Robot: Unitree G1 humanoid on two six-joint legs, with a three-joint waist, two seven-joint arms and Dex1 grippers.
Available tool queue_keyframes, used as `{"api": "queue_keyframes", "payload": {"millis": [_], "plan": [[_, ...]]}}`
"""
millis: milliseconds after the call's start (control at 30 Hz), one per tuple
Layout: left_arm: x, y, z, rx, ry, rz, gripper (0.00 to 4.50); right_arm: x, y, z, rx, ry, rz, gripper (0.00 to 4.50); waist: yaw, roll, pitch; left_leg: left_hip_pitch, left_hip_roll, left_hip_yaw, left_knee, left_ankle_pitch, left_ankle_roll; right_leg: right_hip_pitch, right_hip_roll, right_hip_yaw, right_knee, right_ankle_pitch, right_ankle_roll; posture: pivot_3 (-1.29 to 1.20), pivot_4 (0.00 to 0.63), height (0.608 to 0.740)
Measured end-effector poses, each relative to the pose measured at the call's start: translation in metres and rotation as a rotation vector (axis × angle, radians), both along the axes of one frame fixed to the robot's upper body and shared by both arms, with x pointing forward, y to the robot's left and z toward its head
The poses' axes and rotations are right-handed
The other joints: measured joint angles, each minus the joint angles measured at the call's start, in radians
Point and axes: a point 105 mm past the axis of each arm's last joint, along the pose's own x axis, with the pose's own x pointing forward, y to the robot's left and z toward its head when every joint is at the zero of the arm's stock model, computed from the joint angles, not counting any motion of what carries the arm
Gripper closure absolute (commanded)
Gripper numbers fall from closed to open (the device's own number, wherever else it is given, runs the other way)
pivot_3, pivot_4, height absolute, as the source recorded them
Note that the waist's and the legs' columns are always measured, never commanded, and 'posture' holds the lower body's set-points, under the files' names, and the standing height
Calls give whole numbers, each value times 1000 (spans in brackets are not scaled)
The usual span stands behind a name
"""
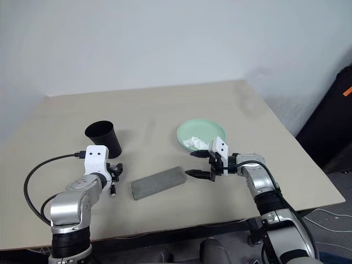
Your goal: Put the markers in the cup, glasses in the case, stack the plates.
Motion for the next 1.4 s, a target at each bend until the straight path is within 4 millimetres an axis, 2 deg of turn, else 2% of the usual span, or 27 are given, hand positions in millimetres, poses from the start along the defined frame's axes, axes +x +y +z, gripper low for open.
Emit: {"api": "queue_keyframes", "payload": {"millis": [367,467,667,700,967,1100,1267,1333,1400], "plan": [[-7,0,-11,-23,74,43,1609,2,-1,1,-1,-7,-21,452,0,0,0,0,0,0,0,0,0,0,0,0,0,0,0,0,0,740],[-5,-3,-11,-67,78,49,2238,2,-1,1,-2,-8,-20,452,0,0,0,0,0,0,0,0,0,0,0,0,0,0,0,0,0,740],[-2,0,-11,-78,78,59,4337,2,2,1,4,-7,-16,452,0,0,0,0,0,0,0,0,0,0,0,0,0,0,0,0,0,740],[-1,0,-11,-77,76,59,4482,2,2,1,4,-7,-16,452,1,0,0,0,0,0,0,0,0,0,0,0,0,0,0,0,0,740],[4,-2,-9,-42,78,-6,4482,3,2,1,3,-12,-25,452,0,0,0,0,0,-1,0,1,-2,0,0,0,0,0,0,0,0,740],[16,-24,9,35,-17,-222,4482,5,2,1,0,-18,-35,452,0,0,0,0,0,0,0,1,-2,0,0,0,0,0,0,0,0,740],[25,-54,36,39,-208,-431,4482,7,2,2,-3,-29,-41,452,0,0,0,-1,0,0,-2,1,-2,-2,0,0,-1,0,0,0,0,740],[30,-61,53,34,-319,-472,4482,8,1,1,-5,-25,-46,452,0,0,0,-2,0,0,-2,1,-2,-2,0,0,-1,1,-1,0,0,740],[38,-62,80,39,-465,-470,4482,9,1,2,-5,-30,-47,452,1,0,0,-2,0,0,-2,1,-2,-2,0,0,-1,1,-2,0,0,740]]}}
